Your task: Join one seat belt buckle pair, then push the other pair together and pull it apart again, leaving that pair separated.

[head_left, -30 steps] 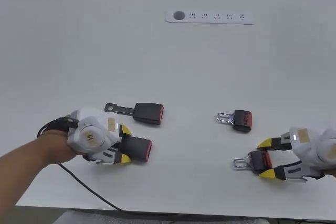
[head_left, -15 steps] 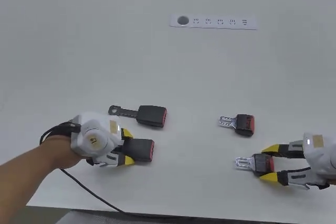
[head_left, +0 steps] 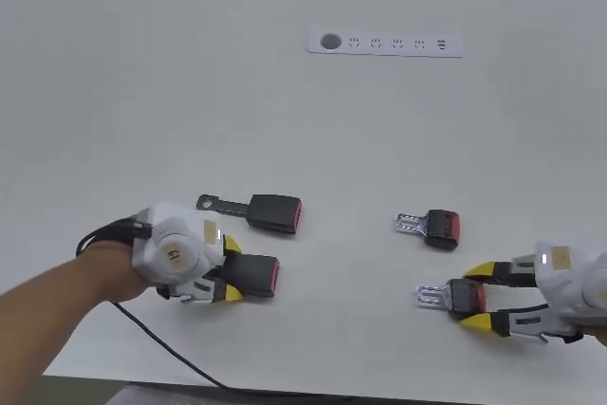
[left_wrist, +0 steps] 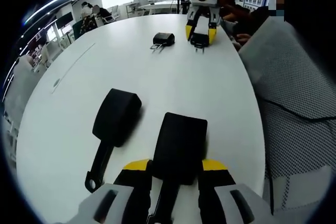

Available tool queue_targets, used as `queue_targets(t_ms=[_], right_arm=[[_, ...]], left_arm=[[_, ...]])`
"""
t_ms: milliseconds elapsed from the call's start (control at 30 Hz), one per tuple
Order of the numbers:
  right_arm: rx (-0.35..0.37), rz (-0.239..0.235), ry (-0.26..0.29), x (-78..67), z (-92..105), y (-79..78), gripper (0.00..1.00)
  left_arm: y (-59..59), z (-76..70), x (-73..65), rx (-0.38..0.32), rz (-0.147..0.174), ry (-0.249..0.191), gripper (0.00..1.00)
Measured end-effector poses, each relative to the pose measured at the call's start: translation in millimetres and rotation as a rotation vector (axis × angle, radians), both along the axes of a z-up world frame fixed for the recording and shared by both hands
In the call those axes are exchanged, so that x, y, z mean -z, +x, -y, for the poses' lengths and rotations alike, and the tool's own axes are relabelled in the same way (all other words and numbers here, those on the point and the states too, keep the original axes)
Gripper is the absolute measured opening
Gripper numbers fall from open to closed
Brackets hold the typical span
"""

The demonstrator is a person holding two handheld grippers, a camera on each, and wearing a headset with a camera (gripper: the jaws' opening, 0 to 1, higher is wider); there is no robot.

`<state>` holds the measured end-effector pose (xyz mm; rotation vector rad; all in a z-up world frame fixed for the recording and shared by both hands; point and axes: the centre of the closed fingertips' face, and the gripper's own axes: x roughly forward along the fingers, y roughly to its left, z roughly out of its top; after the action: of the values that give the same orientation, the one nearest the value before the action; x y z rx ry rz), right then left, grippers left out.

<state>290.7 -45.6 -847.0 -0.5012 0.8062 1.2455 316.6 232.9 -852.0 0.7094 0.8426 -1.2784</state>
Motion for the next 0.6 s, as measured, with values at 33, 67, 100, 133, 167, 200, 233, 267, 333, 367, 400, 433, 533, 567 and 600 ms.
queue_targets(t_ms=[33, 67, 100, 133, 167, 200, 233, 267, 333, 367, 400, 433, 533, 567, 600], right_arm=[[-0.002, 0.002, 0.002, 0.3, -2.0, 0.5, 0.36], [-0.007, 0.006, 0.004, 0.4, -3.8, 0.8, 0.36], [-0.005, 0.006, 0.002, 0.7, -5.3, 1.3, 0.36], [-0.008, 0.007, 0.009, 1.9, -7.8, 1.4, 0.36], [-0.010, 0.008, 0.012, 2.0, -10.4, 1.6, 0.36], [-0.011, 0.008, 0.016, 2.0, -14.7, 0.9, 0.36], [-0.012, 0.010, 0.021, 1.9, -17.7, 1.3, 0.36], [-0.010, 0.011, 0.024, 2.2, -21.4, 1.7, 0.36], [-0.010, 0.011, 0.029, 2.4, -27.1, 2.5, 0.36], [-0.013, 0.015, 0.033, 2.5, -31.3, 3.5, 0.36], [-0.010, 0.013, 0.032, 3.4, -32.9, 3.5, 0.36], [-0.006, 0.013, 0.036, 3.9, -37.1, 4.2, 0.36], [-0.013, 0.016, 0.049, 3.3, -48.0, 5.6, 0.36], [-0.016, 0.019, 0.052, 3.1, -50.9, 6.1, 0.36], [-0.019, 0.023, 0.050, 3.5, -53.7, 6.0, 0.36]], left_arm=[[0.1, -0.5, 0.1, 0.000, -0.001, -0.001, 0.36], [0.1, -0.5, 0.1, -0.001, -0.001, -0.001, 0.36], [-0.1, -0.4, 0.0, -0.001, -0.001, -0.002, 0.36], [-0.1, -0.4, 0.1, -0.002, -0.002, -0.002, 0.36], [0.1, -0.5, 0.2, -0.006, -0.004, -0.003, 0.36], [0.1, -0.4, 0.2, -0.007, -0.005, -0.003, 0.36], [-0.1, -0.4, 0.2, -0.004, -0.004, -0.003, 0.36], [0.0, -0.3, 0.2, -0.002, -0.003, -0.003, 0.36], [-0.1, -0.4, 0.2, 0.000, -0.004, -0.002, 0.36], [-0.2, -0.4, 0.2, 0.001, -0.005, 0.001, 0.36], [-0.1, -0.3, 0.2, 0.003, -0.004, 0.003, 0.36], [-0.2, -0.2, 0.3, 0.006, -0.004, 0.006, 0.36], [0.0, -0.5, 0.4, 0.005, -0.006, 0.005, 0.36], [0.1, -0.6, 0.5, 0.005, -0.006, 0.004, 0.36], [0.2, -0.7, 0.5, 0.005, -0.006, 0.003, 0.36]])
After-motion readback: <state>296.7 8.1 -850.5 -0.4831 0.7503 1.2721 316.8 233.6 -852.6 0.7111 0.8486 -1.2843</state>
